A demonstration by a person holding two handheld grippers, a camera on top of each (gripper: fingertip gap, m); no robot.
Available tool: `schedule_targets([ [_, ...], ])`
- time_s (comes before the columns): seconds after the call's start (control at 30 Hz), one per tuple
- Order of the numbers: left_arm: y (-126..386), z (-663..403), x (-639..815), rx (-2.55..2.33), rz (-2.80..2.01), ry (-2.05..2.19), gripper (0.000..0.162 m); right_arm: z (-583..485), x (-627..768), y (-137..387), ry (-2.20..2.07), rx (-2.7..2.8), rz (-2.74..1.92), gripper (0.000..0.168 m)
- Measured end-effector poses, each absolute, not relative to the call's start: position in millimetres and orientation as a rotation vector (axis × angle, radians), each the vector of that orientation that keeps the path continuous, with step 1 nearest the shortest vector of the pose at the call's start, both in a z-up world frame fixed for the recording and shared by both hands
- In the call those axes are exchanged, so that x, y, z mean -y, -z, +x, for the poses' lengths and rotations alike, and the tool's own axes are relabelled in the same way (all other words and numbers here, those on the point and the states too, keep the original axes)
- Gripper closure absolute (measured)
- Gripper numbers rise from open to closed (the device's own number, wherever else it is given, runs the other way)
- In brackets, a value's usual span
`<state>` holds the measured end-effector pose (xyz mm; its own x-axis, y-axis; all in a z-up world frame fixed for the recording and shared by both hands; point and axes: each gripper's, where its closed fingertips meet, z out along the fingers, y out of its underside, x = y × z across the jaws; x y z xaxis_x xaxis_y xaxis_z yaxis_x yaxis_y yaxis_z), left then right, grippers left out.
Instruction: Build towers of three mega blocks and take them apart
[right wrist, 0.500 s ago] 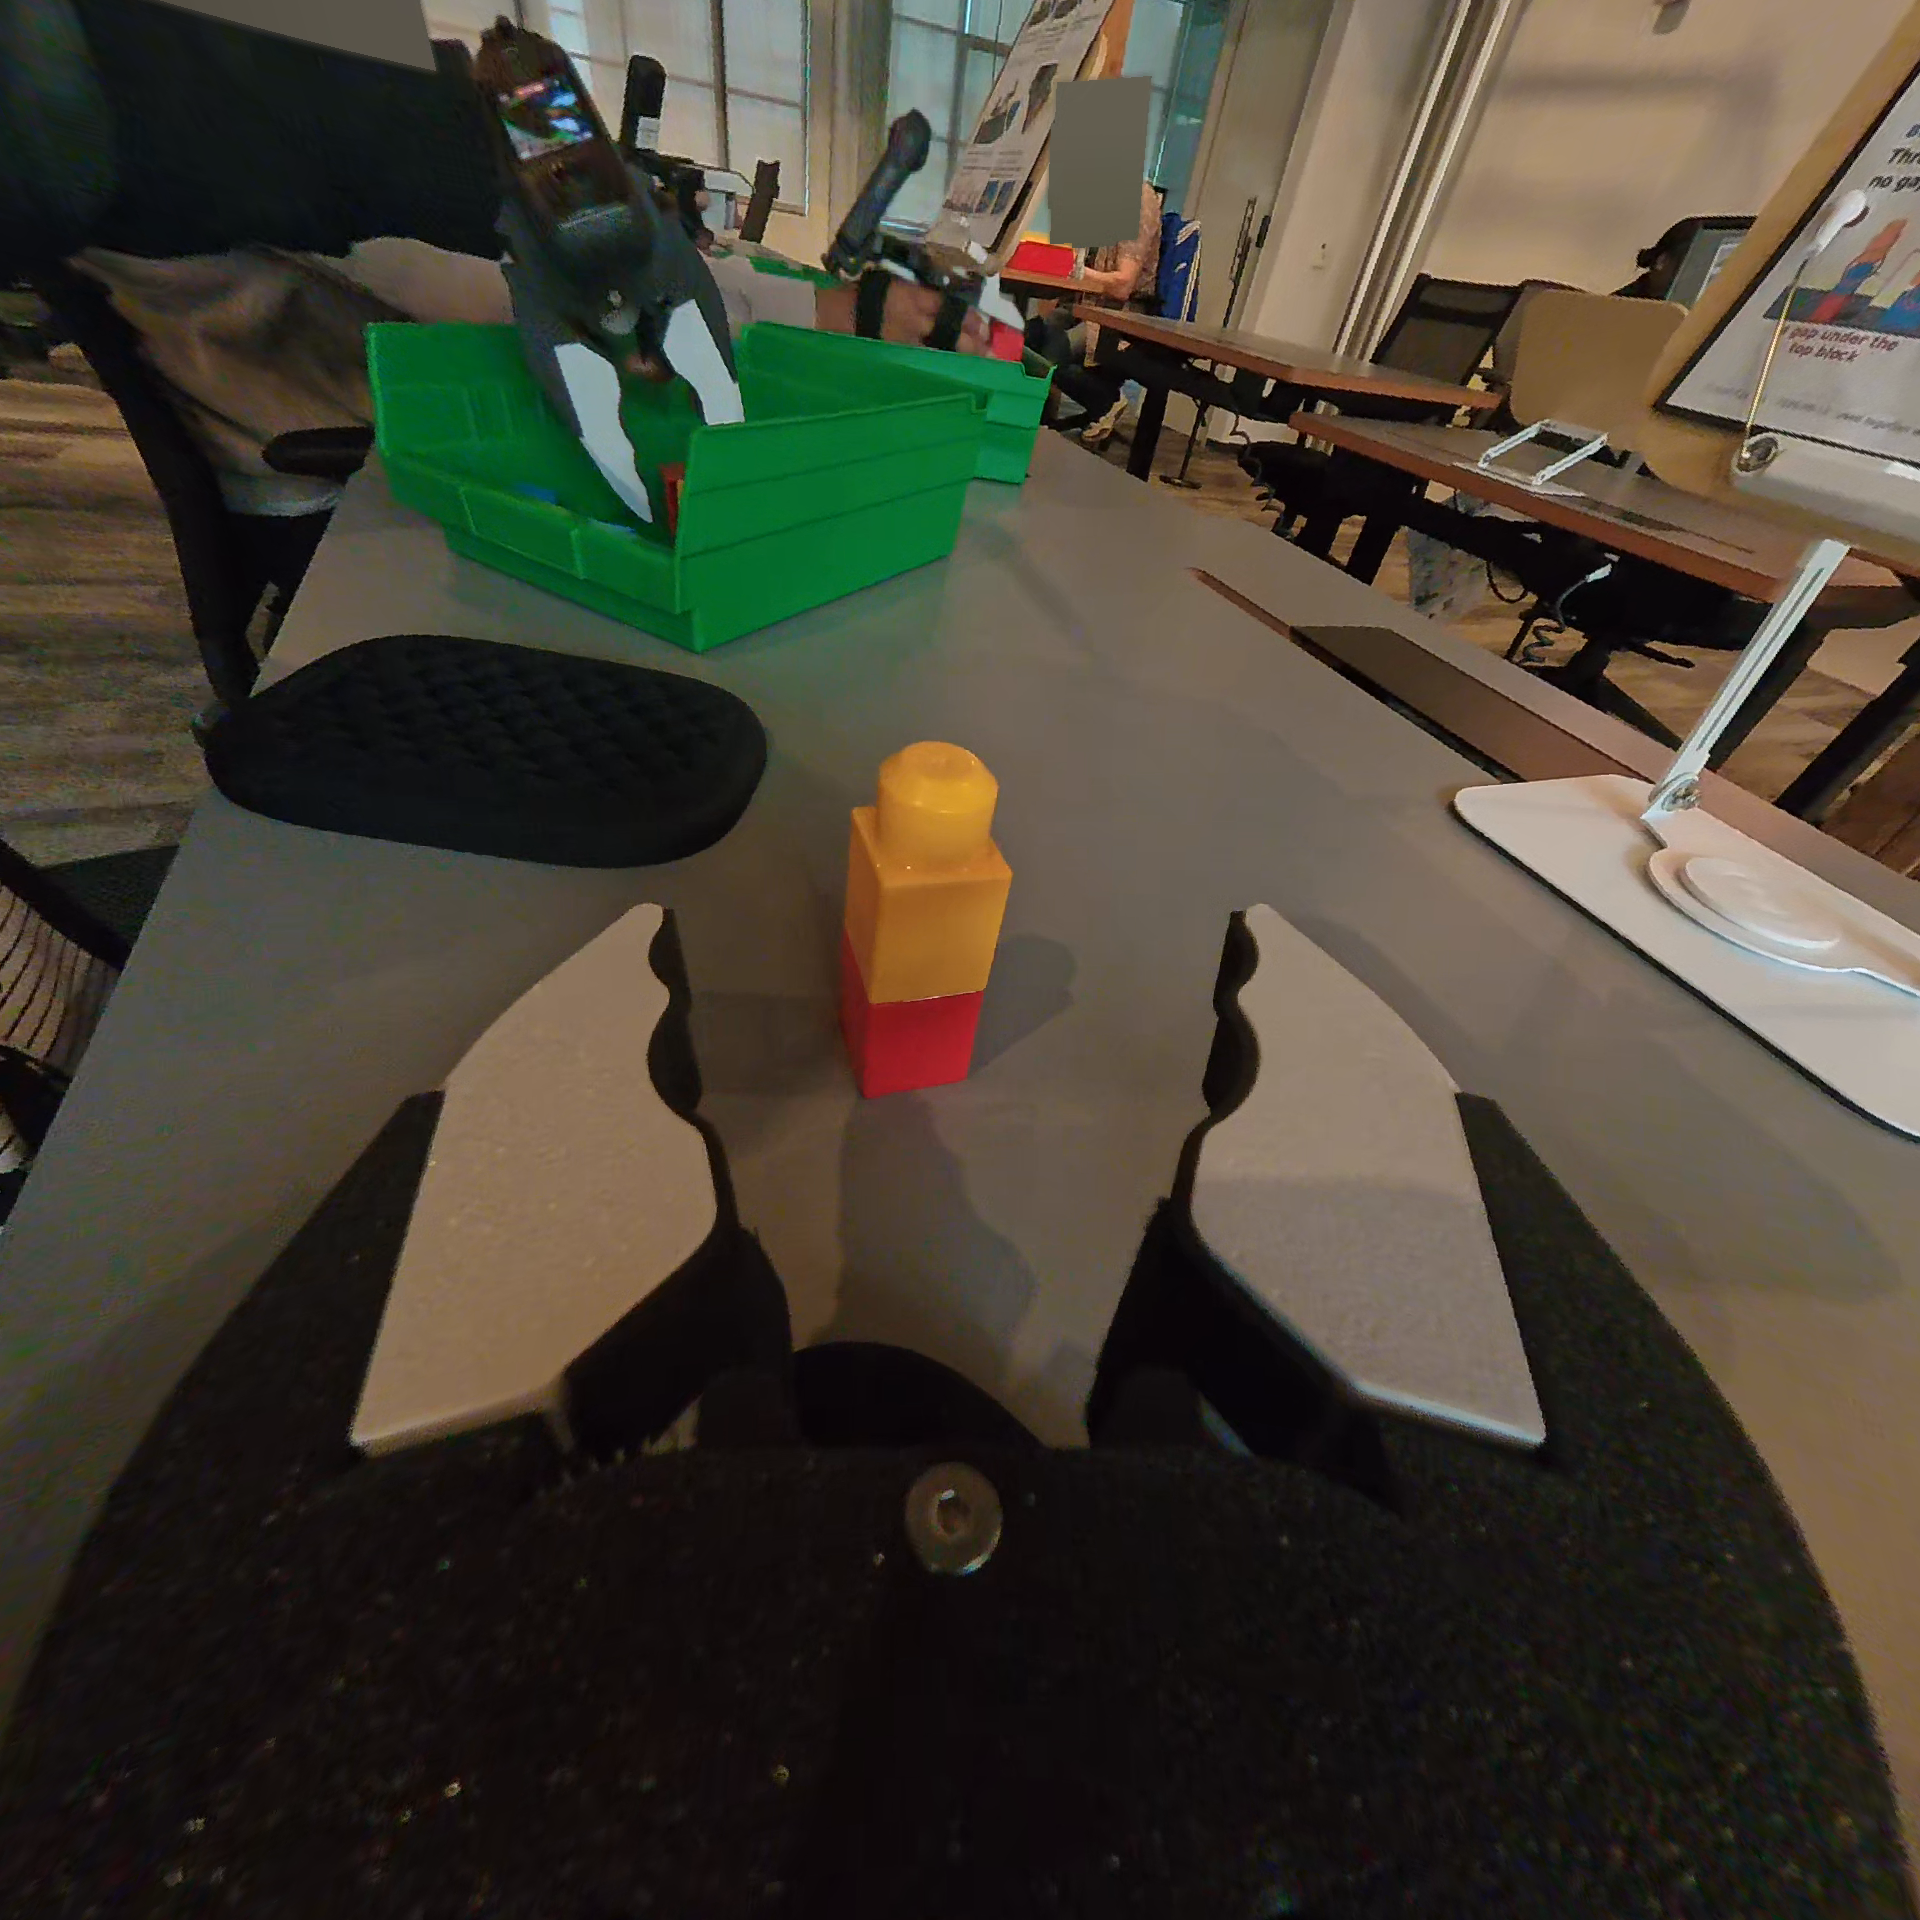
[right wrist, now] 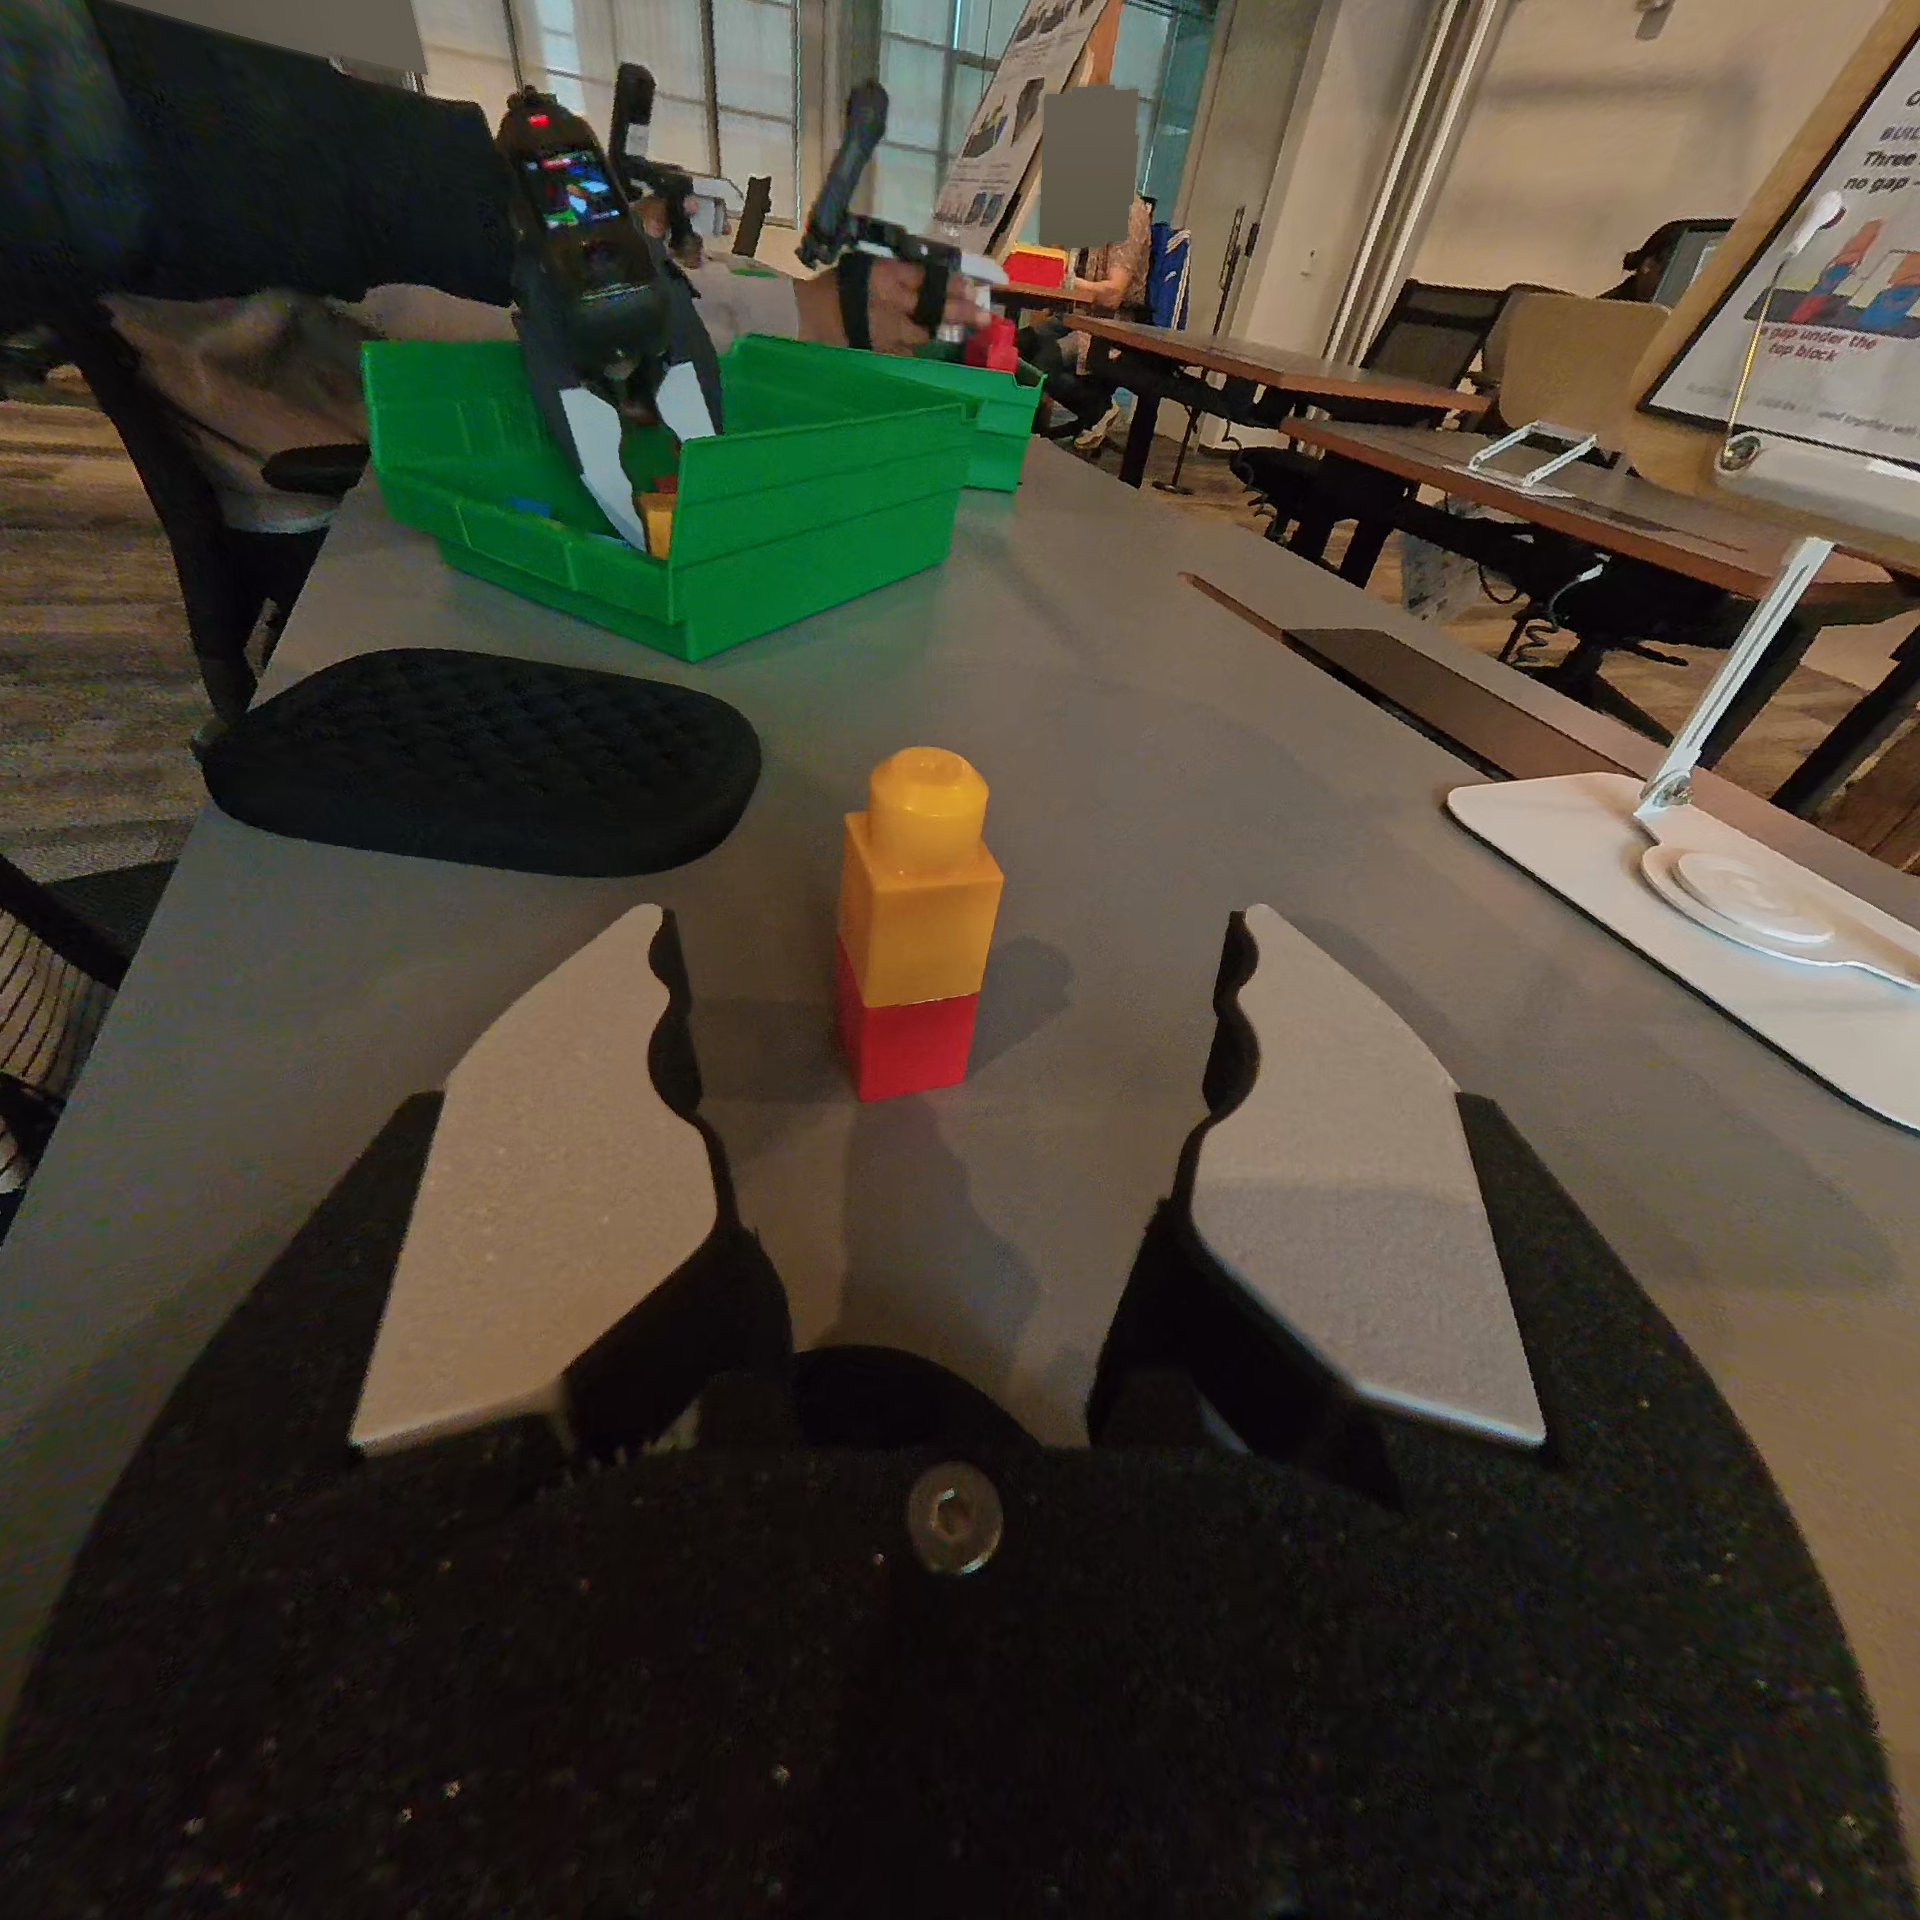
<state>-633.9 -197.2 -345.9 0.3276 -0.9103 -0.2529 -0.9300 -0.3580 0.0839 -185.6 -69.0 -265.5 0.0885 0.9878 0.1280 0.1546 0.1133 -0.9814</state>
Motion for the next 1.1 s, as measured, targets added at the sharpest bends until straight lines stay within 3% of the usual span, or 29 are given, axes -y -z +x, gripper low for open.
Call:
schedule_targets([
  [0.23,317,-619,184,-1.462,-2.401,-0.341,0.126,-186,70,267,-0.968,1.311,-1.269,0.072],
  [0.67,187,-508,144,-0.936,-1.746,0.043,0.126,-190,75,272,-0.938,1.368,-1.265,0.075],
  [0.93,165,-415,141,-0.929,-1.516,0.316,0.126,-194,78,279,-0.856,1.539,-1.333,0.081],
  [1.1,160,-361,128,-0.911,-1.367,0.456,0.126,-205,84,256,-0.768,1.718,-1.309,0.085],
])
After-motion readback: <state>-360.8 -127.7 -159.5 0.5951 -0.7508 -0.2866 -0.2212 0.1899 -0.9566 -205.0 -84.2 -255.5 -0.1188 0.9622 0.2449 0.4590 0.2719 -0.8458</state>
